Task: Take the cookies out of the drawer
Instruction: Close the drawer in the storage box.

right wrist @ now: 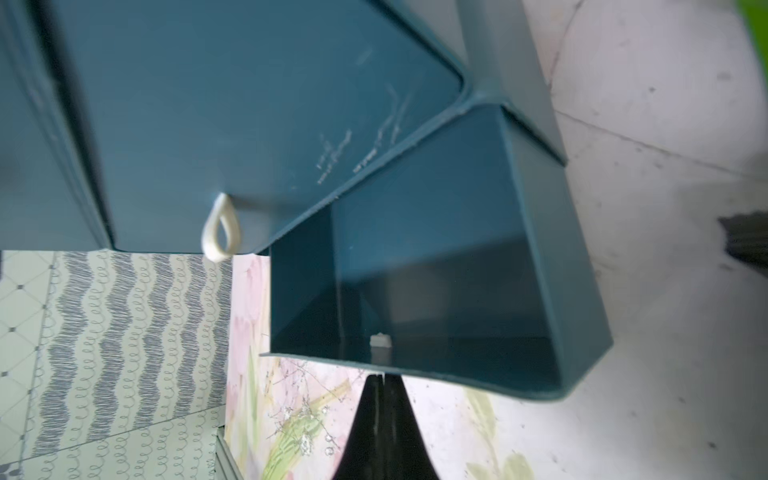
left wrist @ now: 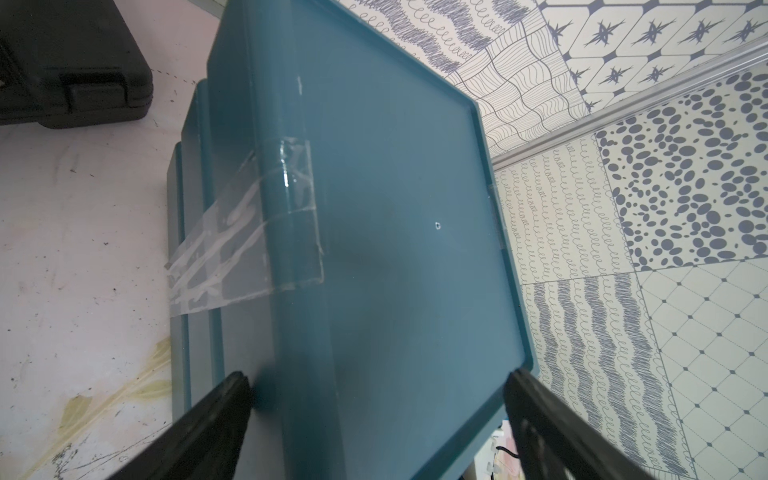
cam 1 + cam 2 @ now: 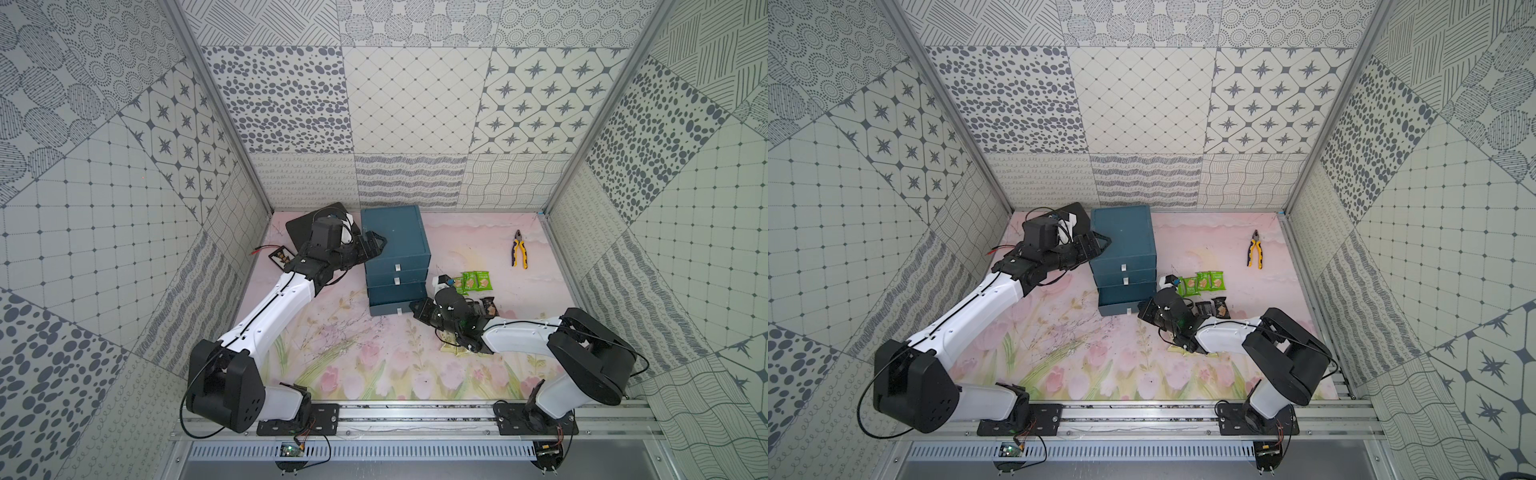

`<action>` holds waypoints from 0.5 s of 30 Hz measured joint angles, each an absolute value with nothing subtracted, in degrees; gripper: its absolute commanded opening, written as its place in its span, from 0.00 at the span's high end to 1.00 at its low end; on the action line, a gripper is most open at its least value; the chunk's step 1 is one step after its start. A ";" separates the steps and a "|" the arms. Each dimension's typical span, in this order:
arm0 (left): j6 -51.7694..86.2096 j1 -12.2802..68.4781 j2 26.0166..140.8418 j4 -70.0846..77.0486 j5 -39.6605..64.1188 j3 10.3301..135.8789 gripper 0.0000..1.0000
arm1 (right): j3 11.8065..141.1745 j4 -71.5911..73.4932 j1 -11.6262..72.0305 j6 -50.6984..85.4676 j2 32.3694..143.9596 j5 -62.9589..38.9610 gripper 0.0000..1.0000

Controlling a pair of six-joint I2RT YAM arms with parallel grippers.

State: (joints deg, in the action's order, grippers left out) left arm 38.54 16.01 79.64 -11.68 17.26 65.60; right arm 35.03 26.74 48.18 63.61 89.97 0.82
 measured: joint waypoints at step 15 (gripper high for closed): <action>38.46 16.01 78.32 -12.67 17.76 66.06 0.01 | 24.99 33.56 49.78 65.45 81.93 2.22 1.00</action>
